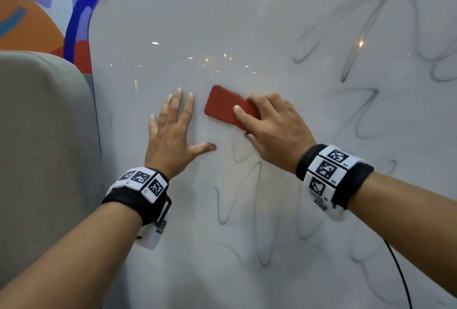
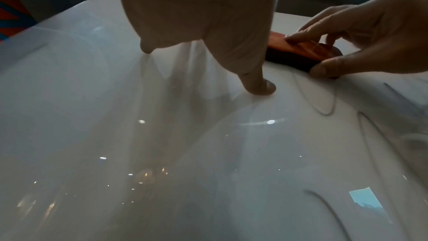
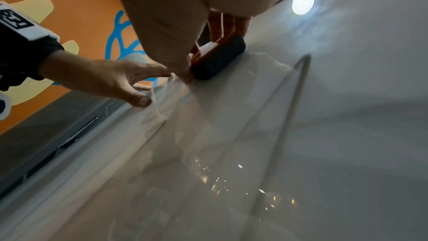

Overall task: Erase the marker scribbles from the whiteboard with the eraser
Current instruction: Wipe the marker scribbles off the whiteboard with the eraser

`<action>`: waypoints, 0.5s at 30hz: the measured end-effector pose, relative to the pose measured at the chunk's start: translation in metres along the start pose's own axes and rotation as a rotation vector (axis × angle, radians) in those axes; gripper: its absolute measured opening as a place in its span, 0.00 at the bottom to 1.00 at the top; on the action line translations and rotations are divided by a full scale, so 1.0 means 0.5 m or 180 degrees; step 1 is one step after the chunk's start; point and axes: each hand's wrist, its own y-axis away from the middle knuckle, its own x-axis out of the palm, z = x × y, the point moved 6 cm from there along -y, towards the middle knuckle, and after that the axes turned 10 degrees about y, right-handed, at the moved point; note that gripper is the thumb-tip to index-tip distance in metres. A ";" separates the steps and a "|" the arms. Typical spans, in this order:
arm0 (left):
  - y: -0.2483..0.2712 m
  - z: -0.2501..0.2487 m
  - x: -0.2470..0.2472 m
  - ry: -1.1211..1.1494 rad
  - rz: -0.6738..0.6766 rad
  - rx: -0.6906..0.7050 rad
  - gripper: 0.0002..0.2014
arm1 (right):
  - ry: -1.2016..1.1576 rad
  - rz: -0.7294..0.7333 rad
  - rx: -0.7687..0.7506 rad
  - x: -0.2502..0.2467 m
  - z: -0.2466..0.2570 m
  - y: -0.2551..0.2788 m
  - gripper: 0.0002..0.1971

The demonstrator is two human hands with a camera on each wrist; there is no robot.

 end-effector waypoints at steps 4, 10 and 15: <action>0.005 0.007 0.009 -0.0128 0.0119 -0.0079 0.57 | 0.0006 0.0045 -0.0179 0.018 0.029 0.026 0.30; 0.011 0.014 0.013 -0.0288 0.0151 -0.0036 0.55 | 0.0093 -0.0288 0.0117 -0.010 -0.039 -0.006 0.28; 0.019 0.022 0.020 -0.0327 0.0141 0.0022 0.51 | -0.0050 -0.0301 0.0382 0.012 0.023 0.029 0.28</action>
